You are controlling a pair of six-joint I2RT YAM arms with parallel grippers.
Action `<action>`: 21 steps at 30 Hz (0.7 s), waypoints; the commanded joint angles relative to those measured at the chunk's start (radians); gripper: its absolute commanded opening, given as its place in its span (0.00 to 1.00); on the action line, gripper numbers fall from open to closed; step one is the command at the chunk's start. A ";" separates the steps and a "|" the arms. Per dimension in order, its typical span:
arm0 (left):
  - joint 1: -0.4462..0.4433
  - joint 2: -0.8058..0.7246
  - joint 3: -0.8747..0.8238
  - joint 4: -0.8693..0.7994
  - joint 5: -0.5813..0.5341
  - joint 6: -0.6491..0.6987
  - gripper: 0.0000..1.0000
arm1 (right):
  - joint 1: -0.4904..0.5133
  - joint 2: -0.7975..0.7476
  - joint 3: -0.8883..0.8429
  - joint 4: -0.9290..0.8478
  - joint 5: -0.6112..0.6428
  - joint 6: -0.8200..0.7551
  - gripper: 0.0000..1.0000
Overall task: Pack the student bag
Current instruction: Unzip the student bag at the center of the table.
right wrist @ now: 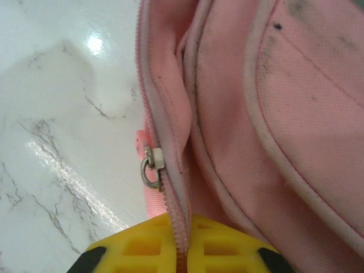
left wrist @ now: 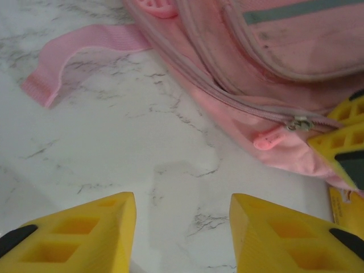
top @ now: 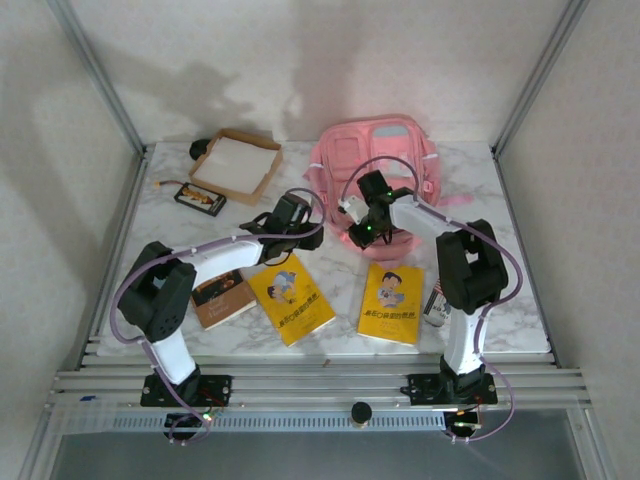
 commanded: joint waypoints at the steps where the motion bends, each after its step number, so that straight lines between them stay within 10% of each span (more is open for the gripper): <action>1: 0.008 0.013 0.004 0.111 0.101 0.138 0.47 | 0.001 -0.124 0.007 0.040 -0.042 -0.085 0.04; 21: 0.015 0.035 0.008 0.249 0.289 0.474 0.40 | -0.022 -0.233 0.079 -0.008 -0.216 -0.211 0.00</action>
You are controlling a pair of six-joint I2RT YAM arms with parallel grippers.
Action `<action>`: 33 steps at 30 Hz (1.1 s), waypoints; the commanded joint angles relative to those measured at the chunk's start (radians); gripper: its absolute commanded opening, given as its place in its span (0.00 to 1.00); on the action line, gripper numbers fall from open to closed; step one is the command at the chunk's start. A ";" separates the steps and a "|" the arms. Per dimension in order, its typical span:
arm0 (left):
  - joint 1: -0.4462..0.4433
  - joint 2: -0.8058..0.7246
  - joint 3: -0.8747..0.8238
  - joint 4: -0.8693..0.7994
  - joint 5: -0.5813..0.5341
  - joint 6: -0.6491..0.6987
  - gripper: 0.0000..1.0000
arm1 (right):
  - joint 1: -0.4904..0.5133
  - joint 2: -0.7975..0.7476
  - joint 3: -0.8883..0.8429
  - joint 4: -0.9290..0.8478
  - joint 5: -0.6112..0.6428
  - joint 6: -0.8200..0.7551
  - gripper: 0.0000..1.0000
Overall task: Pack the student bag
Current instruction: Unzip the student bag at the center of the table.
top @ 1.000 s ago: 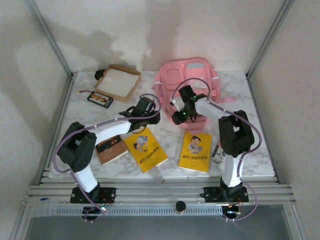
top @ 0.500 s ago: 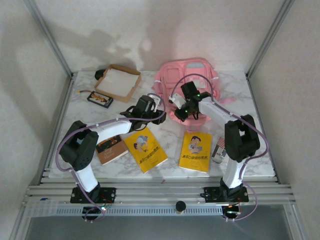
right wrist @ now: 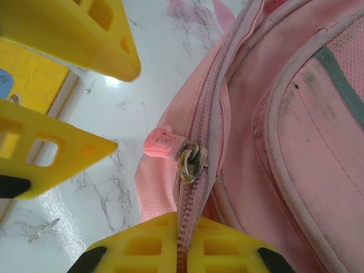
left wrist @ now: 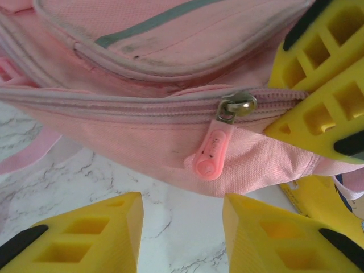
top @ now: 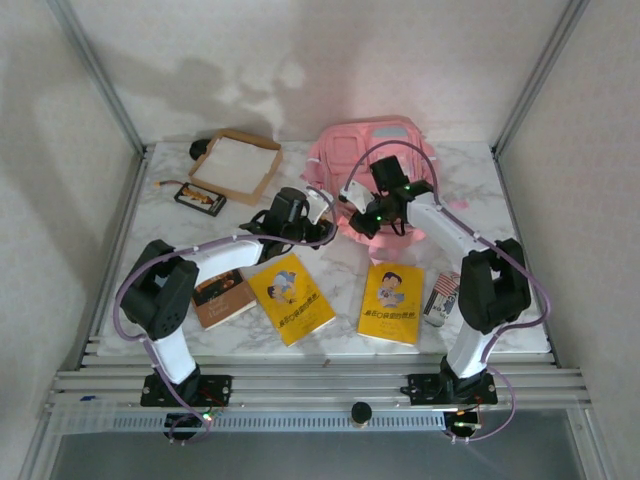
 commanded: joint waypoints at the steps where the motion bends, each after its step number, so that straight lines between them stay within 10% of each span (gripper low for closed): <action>1: 0.001 0.024 0.019 0.032 0.054 0.079 0.40 | -0.002 -0.065 0.070 0.009 -0.083 -0.019 0.00; 33: 0.013 -0.004 0.081 0.060 0.054 0.097 0.12 | -0.012 -0.094 0.027 0.017 -0.141 -0.013 0.00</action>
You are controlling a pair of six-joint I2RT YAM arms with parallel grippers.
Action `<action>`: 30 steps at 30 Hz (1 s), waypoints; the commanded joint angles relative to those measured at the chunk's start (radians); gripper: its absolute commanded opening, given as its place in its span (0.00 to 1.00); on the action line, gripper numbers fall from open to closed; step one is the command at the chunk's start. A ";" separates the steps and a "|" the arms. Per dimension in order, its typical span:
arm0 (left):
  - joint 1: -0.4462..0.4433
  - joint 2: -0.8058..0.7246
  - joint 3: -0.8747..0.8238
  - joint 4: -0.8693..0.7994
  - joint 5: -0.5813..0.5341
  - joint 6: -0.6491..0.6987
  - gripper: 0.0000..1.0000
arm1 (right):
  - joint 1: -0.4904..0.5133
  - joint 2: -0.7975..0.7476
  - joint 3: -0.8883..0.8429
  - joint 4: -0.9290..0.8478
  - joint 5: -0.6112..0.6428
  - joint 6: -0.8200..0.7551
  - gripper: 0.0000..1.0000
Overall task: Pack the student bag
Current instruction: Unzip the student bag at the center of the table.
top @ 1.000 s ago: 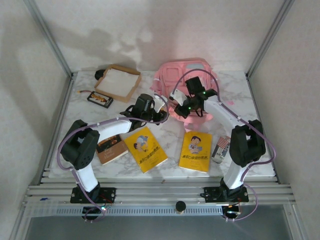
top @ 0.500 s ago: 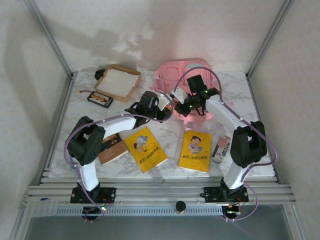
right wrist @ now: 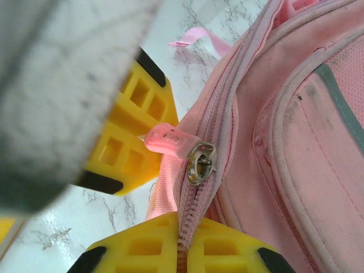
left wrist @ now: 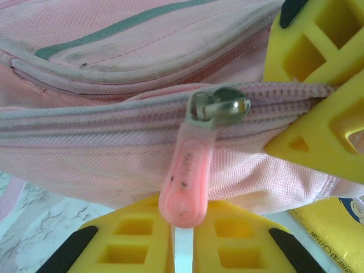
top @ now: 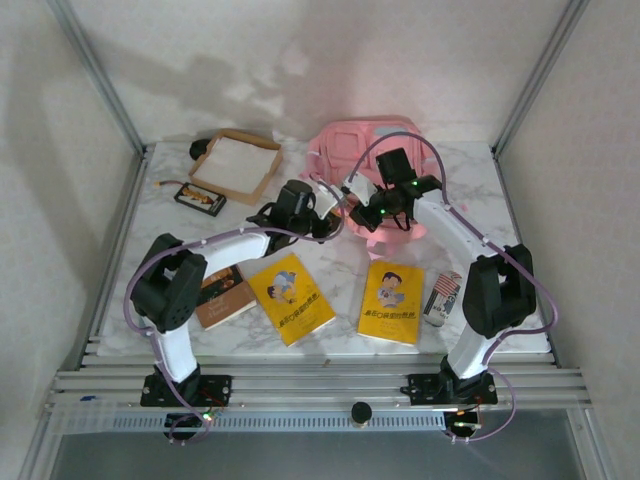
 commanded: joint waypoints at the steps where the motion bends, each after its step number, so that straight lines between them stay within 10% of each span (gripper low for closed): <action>1: 0.018 -0.066 -0.017 0.072 0.011 -0.006 0.11 | 0.005 -0.060 -0.006 0.026 -0.093 -0.008 0.00; 30: 0.038 -0.109 0.024 -0.043 0.127 0.130 0.22 | 0.006 -0.056 0.034 0.000 -0.157 -0.013 0.00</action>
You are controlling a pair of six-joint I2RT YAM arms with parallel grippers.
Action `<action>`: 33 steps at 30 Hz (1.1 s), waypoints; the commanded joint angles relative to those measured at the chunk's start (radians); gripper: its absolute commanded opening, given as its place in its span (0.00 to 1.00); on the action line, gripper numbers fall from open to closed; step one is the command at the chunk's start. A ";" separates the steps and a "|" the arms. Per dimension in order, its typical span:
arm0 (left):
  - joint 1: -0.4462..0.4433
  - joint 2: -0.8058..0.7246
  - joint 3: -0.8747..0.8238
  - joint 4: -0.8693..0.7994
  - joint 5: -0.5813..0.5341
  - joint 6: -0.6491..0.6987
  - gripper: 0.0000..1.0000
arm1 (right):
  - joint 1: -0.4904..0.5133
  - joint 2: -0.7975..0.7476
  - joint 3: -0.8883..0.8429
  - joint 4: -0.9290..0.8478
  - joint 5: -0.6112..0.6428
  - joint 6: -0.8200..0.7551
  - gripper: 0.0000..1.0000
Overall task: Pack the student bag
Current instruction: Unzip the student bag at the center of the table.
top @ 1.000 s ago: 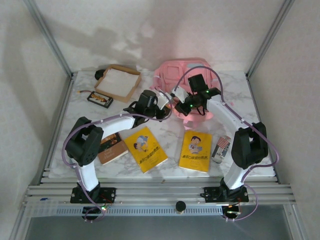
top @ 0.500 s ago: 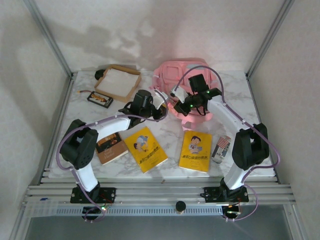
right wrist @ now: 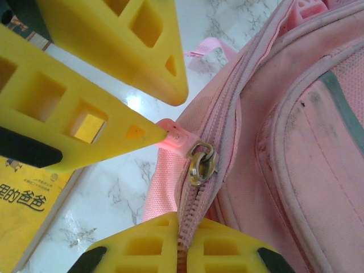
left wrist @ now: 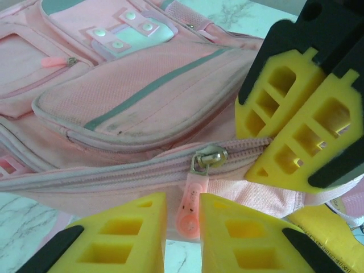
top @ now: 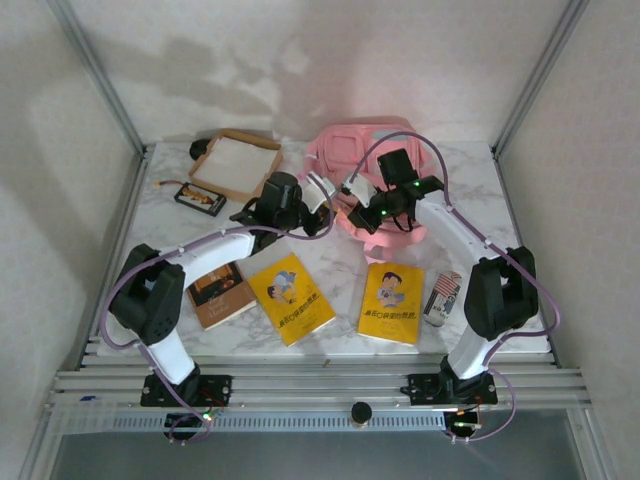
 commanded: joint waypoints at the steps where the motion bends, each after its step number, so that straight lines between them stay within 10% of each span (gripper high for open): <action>1: 0.003 0.009 0.040 -0.027 0.054 0.033 0.23 | 0.007 -0.042 0.043 0.015 -0.082 -0.014 0.00; 33: 0.021 -0.031 -0.129 0.056 0.128 -0.041 0.27 | -0.005 -0.017 0.078 0.007 -0.081 -0.027 0.00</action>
